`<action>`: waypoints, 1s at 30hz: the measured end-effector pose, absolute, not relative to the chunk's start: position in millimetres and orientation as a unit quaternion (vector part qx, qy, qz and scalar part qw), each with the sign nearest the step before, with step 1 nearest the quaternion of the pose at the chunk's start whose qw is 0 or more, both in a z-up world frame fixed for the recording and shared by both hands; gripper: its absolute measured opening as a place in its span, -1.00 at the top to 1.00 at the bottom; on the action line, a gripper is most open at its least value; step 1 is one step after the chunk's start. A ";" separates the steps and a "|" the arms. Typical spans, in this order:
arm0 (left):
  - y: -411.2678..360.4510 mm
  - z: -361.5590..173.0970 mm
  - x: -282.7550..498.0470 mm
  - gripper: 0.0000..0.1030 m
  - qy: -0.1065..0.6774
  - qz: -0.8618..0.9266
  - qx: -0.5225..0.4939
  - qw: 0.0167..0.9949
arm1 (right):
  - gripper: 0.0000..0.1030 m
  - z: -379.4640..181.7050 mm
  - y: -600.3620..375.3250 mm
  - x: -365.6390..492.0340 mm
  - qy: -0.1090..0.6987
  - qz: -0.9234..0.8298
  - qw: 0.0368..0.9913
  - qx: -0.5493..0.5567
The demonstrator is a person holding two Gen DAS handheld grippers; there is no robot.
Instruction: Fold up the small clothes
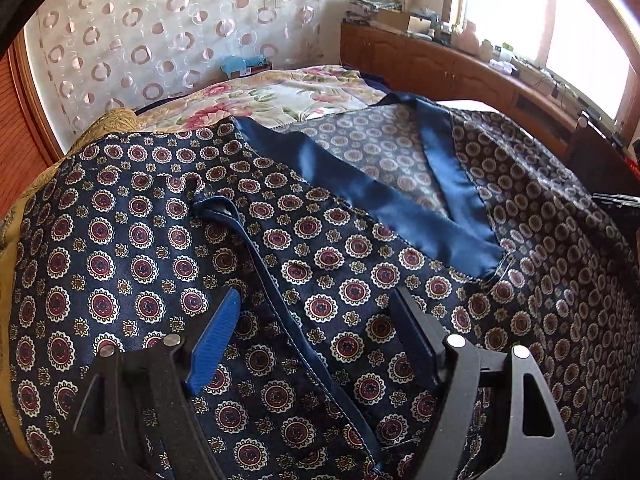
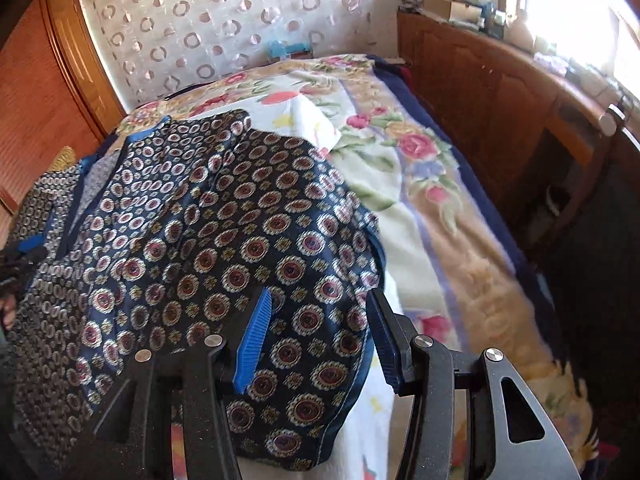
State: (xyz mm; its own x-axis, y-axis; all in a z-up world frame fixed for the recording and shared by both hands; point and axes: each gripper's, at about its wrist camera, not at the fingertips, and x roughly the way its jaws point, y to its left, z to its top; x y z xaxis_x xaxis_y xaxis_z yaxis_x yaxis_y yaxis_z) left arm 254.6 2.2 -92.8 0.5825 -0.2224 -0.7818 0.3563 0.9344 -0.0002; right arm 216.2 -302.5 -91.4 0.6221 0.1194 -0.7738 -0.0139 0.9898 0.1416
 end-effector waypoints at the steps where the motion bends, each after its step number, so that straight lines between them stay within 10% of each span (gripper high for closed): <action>1: 2.3 -92.4 254.2 -0.51 0.427 -0.164 0.078 0.886 | 0.01 -93.0 -304.4 216.9 0.436 0.042 0.896 0.067; 11: -1.4 -96.0 258.7 -0.64 0.430 -0.171 0.082 0.882 | 0.50 -65.0 -326.8 195.7 0.434 0.044 0.899 0.040; 13: -3.3 -96.5 259.6 -0.64 0.430 -0.172 0.081 0.882 | 0.93 -61.1 -325.5 191.9 0.435 0.031 0.900 0.004; 30: -2.8 -96.5 259.6 -0.65 0.430 -0.171 0.082 0.883 | 0.98 2.8 -272.8 185.6 0.328 0.108 0.937 -0.056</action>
State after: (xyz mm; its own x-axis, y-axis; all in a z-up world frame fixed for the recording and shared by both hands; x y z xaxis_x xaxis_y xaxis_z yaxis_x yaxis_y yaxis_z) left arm 259.6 -2.8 -96.5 0.5713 -0.2314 -0.7875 0.3725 0.9280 -0.0024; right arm 185.6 -272.8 2.8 0.7609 0.1663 -0.6272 -0.2394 0.9704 -0.0331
